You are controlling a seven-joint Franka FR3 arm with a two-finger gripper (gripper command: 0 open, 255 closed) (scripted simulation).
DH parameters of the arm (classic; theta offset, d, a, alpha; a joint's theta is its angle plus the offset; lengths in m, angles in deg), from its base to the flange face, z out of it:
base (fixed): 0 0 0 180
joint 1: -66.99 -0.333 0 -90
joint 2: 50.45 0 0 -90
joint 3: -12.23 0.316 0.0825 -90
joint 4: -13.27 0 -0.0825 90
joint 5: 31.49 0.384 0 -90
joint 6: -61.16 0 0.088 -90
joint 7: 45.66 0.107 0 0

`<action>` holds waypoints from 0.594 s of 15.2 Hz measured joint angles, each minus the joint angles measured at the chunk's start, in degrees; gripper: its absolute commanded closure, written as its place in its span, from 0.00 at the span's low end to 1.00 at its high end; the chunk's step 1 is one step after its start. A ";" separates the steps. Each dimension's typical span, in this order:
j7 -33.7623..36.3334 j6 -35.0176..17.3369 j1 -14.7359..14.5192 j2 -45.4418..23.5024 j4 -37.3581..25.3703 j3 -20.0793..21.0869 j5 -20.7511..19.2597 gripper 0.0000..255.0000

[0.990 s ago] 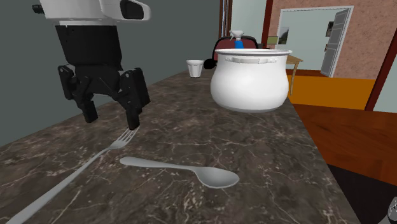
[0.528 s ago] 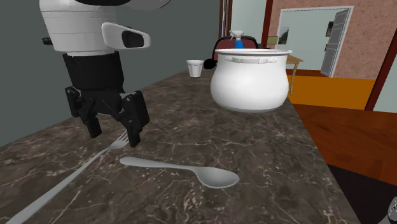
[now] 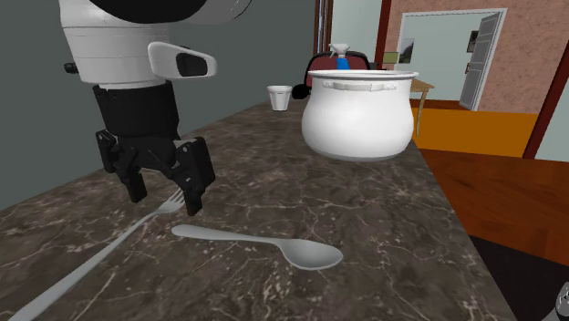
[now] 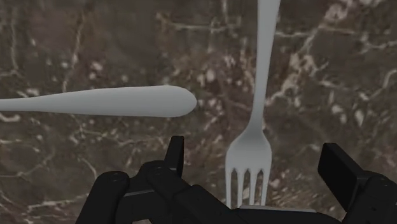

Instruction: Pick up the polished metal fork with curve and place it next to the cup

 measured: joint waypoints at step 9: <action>0.01 0.37 -0.05 0.29 -0.17 0.09 0.03 1.00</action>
